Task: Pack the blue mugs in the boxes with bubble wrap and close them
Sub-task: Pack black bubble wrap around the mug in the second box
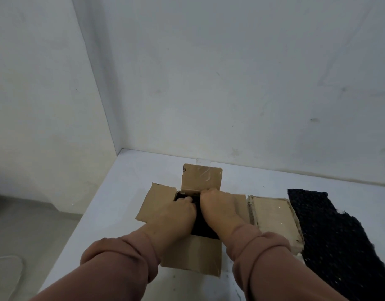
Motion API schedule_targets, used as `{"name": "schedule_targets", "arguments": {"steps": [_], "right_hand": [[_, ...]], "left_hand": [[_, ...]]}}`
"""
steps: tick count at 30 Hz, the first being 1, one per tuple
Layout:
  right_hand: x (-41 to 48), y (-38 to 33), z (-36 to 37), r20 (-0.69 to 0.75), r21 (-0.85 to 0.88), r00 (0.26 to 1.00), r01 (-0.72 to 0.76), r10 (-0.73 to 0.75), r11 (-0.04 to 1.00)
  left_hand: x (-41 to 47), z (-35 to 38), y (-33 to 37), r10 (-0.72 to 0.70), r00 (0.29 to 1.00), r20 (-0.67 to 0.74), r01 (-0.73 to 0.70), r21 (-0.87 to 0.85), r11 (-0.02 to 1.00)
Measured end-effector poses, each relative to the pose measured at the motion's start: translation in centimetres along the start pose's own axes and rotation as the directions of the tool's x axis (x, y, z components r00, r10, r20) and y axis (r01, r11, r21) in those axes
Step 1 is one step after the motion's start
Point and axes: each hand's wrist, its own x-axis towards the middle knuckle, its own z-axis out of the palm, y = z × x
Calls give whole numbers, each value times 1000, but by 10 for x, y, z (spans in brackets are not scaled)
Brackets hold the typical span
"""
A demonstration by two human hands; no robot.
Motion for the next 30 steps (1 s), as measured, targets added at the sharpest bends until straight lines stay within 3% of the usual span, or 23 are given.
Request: {"name": "schedule_targets", "arguments": {"steps": [6, 10, 13, 18, 25, 30], "right_hand": [[0, 9, -16, 50, 79, 992, 110, -114, 991], [-5, 0, -14, 72, -103, 977, 206, -199, 973], [-5, -4, -7, 38, -211, 982, 188, -184, 959], [-5, -4, 2, -40, -239, 984, 160, -174, 958], [-8, -3, -12, 212, -336, 968, 199, -132, 921], [-8, -6, -14, 129, -248, 985, 146, -116, 958]], "left_hand": [[2, 3, -2, 20, 1000, -3, -20, 44, 999], [1, 3, -2, 38, 999, -10, -38, 31, 999], [-2, 1, 0, 35, 999, -22, -34, 47, 998], [-1, 2, 1, 19, 1000, -13, -18, 60, 998], [-1, 0, 1, 15, 1000, 0, -15, 57, 998], [-1, -1, 1, 11, 1000, 19, -12, 65, 998]]}}
